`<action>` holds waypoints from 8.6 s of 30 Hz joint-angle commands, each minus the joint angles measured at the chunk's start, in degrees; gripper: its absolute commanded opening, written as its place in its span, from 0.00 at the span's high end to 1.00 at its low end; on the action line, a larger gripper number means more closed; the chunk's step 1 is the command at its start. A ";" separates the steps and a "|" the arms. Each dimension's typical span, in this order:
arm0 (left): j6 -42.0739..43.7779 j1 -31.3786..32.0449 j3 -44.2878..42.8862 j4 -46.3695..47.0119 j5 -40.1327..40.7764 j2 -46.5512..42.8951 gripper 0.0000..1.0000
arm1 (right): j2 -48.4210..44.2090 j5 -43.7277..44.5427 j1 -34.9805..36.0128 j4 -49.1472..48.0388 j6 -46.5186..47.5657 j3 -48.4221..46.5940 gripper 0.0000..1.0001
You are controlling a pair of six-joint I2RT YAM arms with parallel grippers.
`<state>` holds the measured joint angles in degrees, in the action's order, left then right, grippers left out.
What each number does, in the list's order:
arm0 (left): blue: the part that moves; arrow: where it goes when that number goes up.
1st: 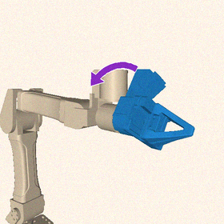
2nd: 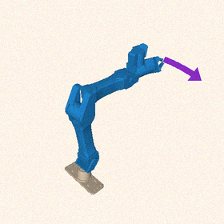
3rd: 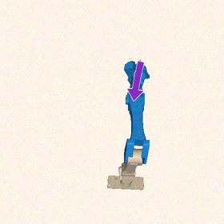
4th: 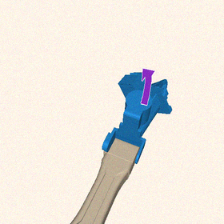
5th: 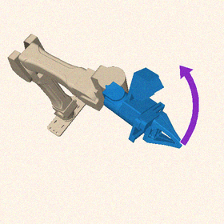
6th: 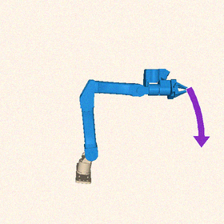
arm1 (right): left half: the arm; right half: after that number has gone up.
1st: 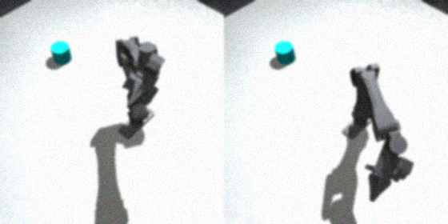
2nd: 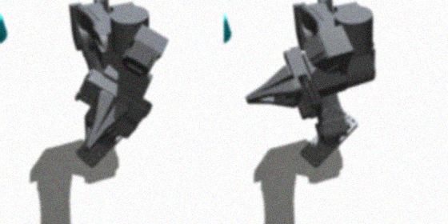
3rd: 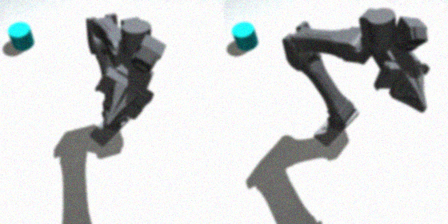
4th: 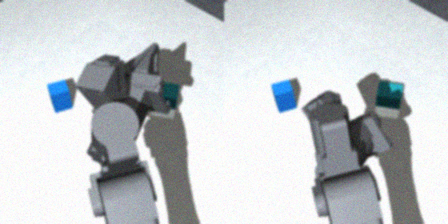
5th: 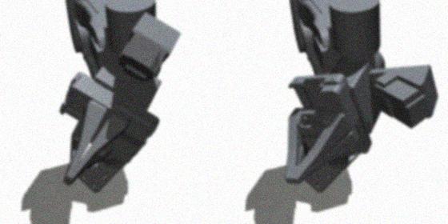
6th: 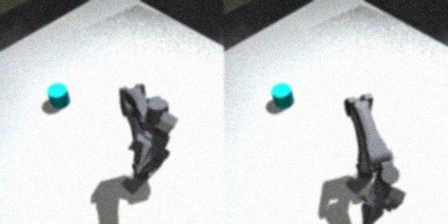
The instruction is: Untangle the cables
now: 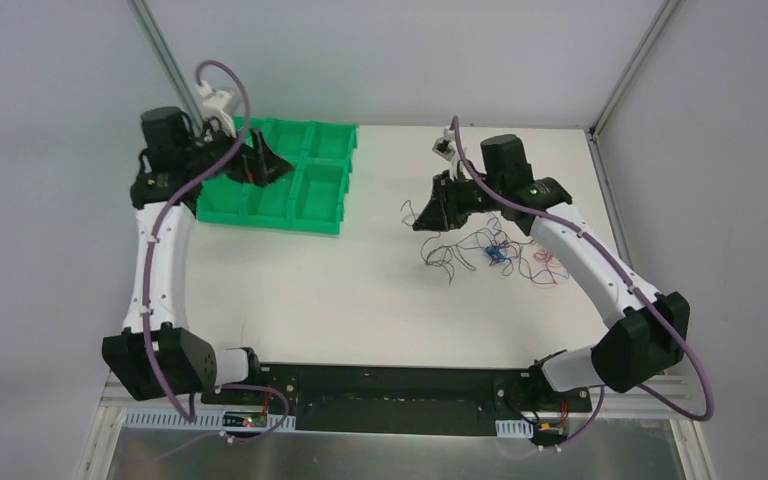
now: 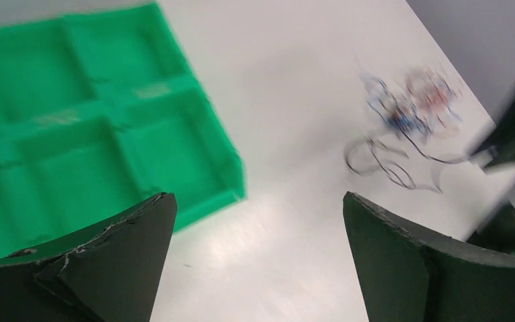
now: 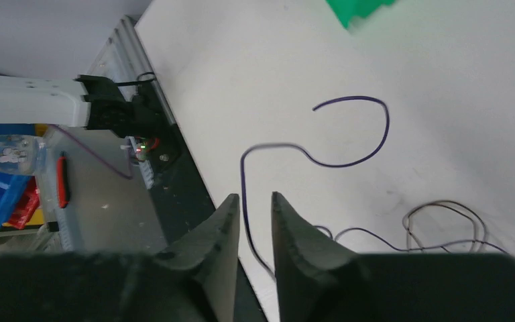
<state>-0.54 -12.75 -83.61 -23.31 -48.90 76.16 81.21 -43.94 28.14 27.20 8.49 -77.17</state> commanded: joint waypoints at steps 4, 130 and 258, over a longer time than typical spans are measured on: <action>13.56 23.06 17.49 -5.25 1.81 -7.13 0.01 | 6.98 5.69 -8.23 12.14 7.11 4.34 0.33; -14.32 25.77 -30.19 -5.69 7.68 3.17 1.00 | 20.89 23.09 11.70 -47.45 1.29 14.41 1.00; 1.73 -7.56 -15.55 15.04 26.03 7.15 1.00 | 19.25 24.10 -7.83 3.89 21.09 10.88 0.87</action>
<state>0.64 -19.62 -92.79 -10.17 -24.56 86.61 99.94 -18.81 20.27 29.47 30.04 -63.96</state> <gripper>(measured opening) 0.009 0.134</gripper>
